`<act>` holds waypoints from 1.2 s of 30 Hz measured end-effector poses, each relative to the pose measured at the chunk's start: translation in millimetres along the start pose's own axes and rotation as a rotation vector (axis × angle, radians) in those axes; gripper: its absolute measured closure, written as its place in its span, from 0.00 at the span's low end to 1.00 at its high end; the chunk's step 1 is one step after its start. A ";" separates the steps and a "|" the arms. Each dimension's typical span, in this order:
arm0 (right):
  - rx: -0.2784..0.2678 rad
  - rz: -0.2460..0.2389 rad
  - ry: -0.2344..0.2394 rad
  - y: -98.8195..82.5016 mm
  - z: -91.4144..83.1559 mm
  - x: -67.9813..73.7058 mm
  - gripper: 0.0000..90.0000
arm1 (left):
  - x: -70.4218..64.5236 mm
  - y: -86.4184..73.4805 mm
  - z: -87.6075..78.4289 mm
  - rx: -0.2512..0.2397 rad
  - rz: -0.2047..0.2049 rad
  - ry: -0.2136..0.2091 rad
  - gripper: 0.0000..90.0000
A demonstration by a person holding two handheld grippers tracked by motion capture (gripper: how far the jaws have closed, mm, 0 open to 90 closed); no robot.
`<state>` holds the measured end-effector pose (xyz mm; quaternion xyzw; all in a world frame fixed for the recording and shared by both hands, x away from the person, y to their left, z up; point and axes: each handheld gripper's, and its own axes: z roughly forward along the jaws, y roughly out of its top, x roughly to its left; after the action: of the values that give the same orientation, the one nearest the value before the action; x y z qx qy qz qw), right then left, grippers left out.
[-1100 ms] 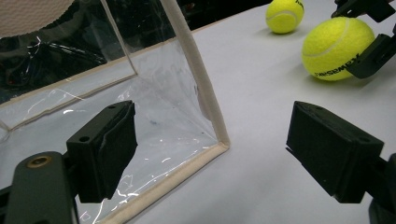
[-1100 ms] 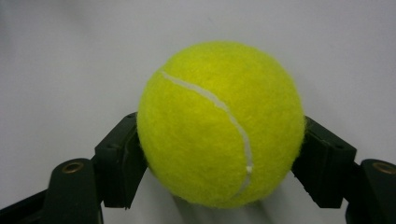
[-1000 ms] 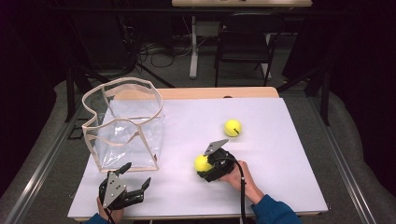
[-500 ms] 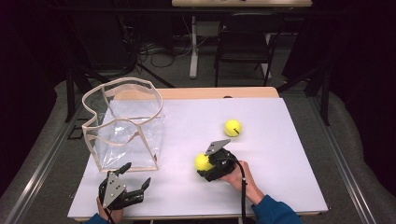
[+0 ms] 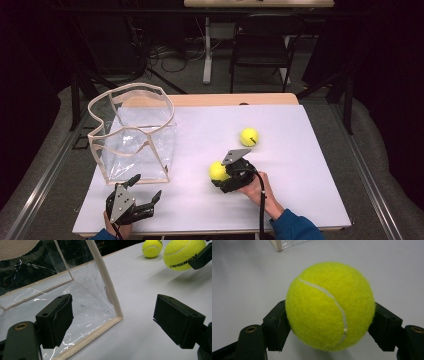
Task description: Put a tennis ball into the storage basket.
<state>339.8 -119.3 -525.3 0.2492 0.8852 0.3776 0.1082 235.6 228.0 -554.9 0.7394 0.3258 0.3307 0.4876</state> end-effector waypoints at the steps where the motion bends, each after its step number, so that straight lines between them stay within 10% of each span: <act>1: -0.005 -0.001 -0.006 0.4 -1.7 0.5 0.29 | 0.0 -0.1 0.0 -0.002 -0.003 0.000 0.18; 36: -0.090 -0.007 -0.040 9.7 -15.0 6.2 0.29 | -0.7 -0.3 0.8 0.000 -0.003 0.005 0.18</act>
<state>332.3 -119.6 -507.9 0.2484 0.8659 0.4116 0.1384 235.8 227.2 -555.5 0.7381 0.3280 0.3321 0.4872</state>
